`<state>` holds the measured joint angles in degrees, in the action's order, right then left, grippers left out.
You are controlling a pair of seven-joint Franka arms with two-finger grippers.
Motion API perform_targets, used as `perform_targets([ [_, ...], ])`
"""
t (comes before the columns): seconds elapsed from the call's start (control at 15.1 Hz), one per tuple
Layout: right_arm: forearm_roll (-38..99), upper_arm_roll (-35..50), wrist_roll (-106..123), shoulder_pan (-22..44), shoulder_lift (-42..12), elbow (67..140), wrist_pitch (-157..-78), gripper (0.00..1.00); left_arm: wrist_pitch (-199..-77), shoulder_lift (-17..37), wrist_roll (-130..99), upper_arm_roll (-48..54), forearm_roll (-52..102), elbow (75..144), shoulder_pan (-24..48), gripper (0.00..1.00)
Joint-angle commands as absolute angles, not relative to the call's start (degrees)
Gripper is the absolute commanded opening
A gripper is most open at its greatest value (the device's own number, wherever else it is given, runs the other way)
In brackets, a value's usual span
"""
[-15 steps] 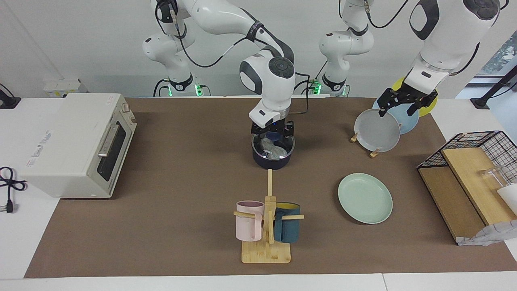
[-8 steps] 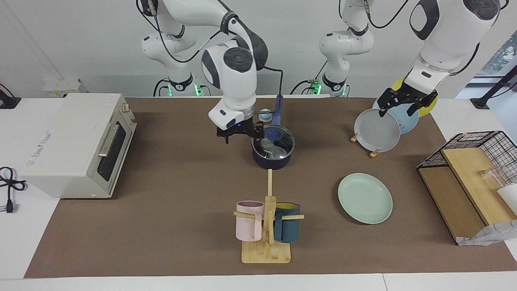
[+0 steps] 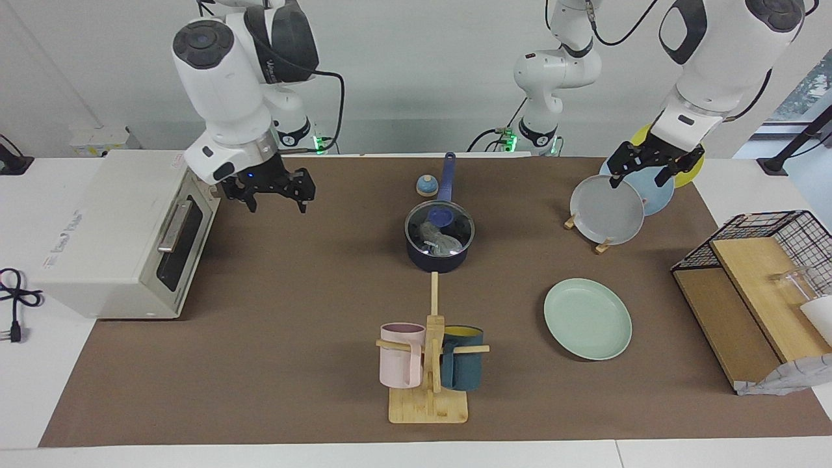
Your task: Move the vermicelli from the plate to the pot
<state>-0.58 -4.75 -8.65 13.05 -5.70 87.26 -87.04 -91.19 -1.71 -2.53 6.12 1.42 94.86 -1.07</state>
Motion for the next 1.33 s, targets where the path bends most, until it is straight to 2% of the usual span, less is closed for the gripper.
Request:
perform_targets([
  [0.0,-2.0,-6.1,-5.1,12.3,-1.9,91.2,-87.2,1.00,-91.3,-3.2,-2.9,6.2,2.1,96.2,-1.7,1.00],
  [0.2,-2.6,-6.2,3.7,8.3,1.1,96.1,-89.6,1.00,-91.3,-3.2,-2.9,6.2,2.1,96.2,-1.7,1.00],
  [0.46,-4.1,-6.1,5.9,6.4,2.8,99.3,-92.5,1.00,-91.3,-3.2,-2.9,6.2,2.1,96.2,-1.7,1.00],
  [0.66,-4.2,-5.9,6.0,4.7,2.6,99.3,-92.1,1.00,-91.3,-3.2,-2.9,6.2,2.1,96.2,-1.7,1.00],
  [0.93,-3.6,-6.0,5.9,5.8,0.0,96.5,-91.1,1.00,-91.3,-3.2,-2.9,6.2,2.1,96.2,-1.7,1.00],
  [1.26,-3.3,-6.0,6.0,5.1,-0.4,94.0,-89.6,1.00,-91.3,-3.2,-2.9,6.2,2.1,96.2,-1.7,1.00],
])
